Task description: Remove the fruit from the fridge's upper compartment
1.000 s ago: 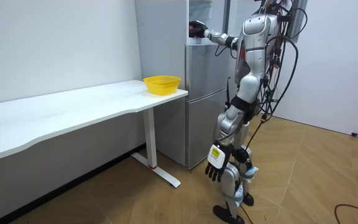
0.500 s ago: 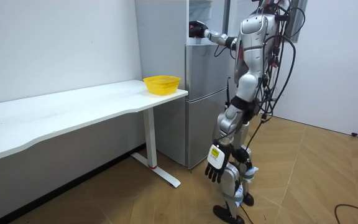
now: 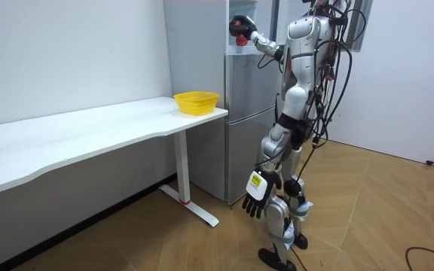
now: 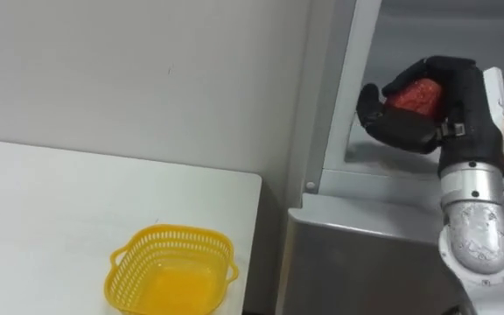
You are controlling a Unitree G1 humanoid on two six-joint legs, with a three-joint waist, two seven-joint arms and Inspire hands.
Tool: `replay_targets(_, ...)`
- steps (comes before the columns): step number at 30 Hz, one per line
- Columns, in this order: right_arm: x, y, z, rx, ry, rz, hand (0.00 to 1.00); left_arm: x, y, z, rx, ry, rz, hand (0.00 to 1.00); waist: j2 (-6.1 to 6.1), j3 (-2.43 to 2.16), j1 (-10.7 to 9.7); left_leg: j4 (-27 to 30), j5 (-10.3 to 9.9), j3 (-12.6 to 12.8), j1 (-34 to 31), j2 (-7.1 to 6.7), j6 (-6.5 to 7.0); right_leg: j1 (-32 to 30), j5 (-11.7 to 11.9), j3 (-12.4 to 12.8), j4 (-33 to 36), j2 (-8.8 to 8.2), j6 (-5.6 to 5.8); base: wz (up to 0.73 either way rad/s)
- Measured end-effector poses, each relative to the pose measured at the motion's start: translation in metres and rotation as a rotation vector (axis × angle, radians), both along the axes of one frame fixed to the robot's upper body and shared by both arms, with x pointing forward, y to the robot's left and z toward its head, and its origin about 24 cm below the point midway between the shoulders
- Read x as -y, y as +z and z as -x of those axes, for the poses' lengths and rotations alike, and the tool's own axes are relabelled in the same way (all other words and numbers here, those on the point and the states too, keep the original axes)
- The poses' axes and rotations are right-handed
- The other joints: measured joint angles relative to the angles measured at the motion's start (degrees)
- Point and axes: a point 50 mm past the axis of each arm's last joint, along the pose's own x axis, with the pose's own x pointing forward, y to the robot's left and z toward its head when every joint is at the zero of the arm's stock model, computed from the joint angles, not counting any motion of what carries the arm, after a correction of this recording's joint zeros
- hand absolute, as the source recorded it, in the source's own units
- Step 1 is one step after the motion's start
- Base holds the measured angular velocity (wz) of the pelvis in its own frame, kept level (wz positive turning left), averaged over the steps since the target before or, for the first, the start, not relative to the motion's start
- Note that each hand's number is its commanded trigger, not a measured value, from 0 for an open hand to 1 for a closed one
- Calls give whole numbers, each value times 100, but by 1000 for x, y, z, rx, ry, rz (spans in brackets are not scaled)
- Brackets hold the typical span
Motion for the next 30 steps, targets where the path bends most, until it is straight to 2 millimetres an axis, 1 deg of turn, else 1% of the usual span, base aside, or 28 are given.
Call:
replay_targets(2, -9, 8, 10, 70, 20, -9, 100, 2, -1, 1, -2, 1, 3, 0, 13, 18, 7, -22, 0, 3, 50, 5, 0, 44, 0, -12, -8, 4, 0, 0)
replay_targets(4, -19, 22, 23, 185, 54, -29, 100, 6, -2, 1, 4, 2, 14, 0, 13, 41, 17, -32, 0, 6, 46, 9, 0, 34, 0, -24, -5, 6, 0, 0)
replay_targets(5, -21, 26, 27, 215, 59, -29, 100, 7, -2, 1, 7, 1, 17, 0, 13, 47, 11, -32, -1, 6, 42, 9, -1, 30, 0, -27, -5, 4, 0, 0)
replay_targets(7, -26, 35, 38, 314, 61, -21, 100, 8, -3, 0, 10, 0, 22, 0, 32, 78, 18, -32, -2, 4, 39, 4, -1, 34, 0, -44, -2, -6, 0, 2)
replay_targets(8, -28, 37, 40, 333, 56, -18, 100, 8, -3, 1, 10, 0, 21, 0, 36, 81, 18, -35, -4, 4, 34, 5, -1, 36, 0, -44, 3, -5, 0, 0)
replay_targets(11, -37, 42, 52, 419, 35, 25, 100, 8, -3, 3, 7, 1, 16, 0, 56, 81, 18, -51, -8, 2, 16, 4, -1, 34, 0, -46, 21, -13, 0, 0)
replay_targets(13, -45, 42, 60, 468, 19, 77, 100, 11, -4, 3, 13, 2, 26, 0, 108, 53, 33, -53, -8, 3, 36, -2, 0, 41, 0, -40, 39, -18, 0, 0)
replay_targets(15, -50, 43, 67, 510, 0, 115, 100, 14, -4, 0, 24, -1, 34, 0, 133, 49, 42, -62, -7, 9, 38, -1, 1, 38, 0, 0, 50, -11, 0, -2)
replay_targets(16, -55, 44, 72, 534, -1, 137, 100, 16, -5, -1, 26, -2, 40, 0, 151, 39, 43, -69, -7, 24, 38, 3, 1, 31, 0, 21, 55, -7, 0, -5)
replay_targets(20, -72, 45, 82, 587, 51, 188, 100, 18, -5, -3, 29, -8, 49, 0, 158, 33, 50, -60, -7, 55, 53, 23, -1, 6, 0, 38, 104, 12, -1, -5)
replay_targets(23, -83, 45, 86, 604, 82, 225, 100, 19, -5, -5, 37, -13, 52, 0, 109, 8, 80, -86, -6, 54, 55, 32, -3, 5, 0, 40, 103, 20, -1, 0)
replay_targets(27, -97, 40, 86, 591, 122, 303, 100, 18, -6, -11, 38, -30, 52, 0, -7, -5, 230, -98, -2, 62, 29, 42, -11, -42, 0, 44, 115, 29, -1, 0)
replay_targets(30, -111, 35, 86, 565, 192, 367, 100, 17, -6, -16, 32, -60, 58, 0, -81, 22, 322, -68, -2, 8, 2, 43, -15, -47, 1, 5, 108, 27, -2, 6)
